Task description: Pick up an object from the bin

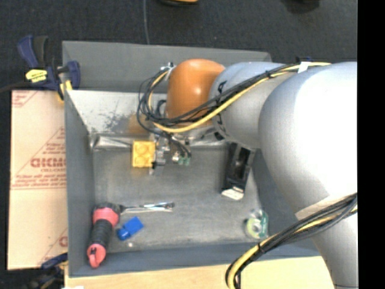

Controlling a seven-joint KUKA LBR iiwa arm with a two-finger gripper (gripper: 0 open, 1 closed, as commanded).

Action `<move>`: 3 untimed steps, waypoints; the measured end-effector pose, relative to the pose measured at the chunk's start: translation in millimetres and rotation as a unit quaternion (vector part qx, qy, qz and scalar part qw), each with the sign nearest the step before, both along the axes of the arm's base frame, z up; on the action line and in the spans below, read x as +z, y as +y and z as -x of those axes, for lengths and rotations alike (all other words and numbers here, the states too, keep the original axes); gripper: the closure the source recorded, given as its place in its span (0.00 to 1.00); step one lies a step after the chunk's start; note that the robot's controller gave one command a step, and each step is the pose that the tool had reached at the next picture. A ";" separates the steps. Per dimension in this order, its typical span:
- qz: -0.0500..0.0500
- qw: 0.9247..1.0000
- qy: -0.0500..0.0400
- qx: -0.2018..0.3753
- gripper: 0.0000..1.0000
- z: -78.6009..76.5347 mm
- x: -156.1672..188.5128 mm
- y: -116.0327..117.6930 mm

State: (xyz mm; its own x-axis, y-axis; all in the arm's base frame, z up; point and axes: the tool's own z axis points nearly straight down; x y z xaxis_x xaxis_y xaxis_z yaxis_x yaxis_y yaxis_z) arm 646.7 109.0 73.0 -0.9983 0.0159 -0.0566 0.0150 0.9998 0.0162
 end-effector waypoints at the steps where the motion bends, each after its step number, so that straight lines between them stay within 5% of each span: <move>1: 0.001 1.000 0.002 0.003 1.00 0.8 76.0 0.8; 2: -0.001 1.000 -0.002 -0.006 1.00 0.1 57.5 2.5; 3: 0.000 1.000 -0.004 0.007 1.00 2.9 -4.5 -2.1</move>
Offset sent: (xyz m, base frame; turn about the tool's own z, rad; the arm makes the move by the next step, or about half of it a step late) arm -0.0047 0.0041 0.0103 0.0328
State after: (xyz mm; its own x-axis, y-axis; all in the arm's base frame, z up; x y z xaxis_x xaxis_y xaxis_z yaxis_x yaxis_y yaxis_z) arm 643.8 106.9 68.5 -0.9979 0.0028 -0.0640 0.0019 0.9999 0.0155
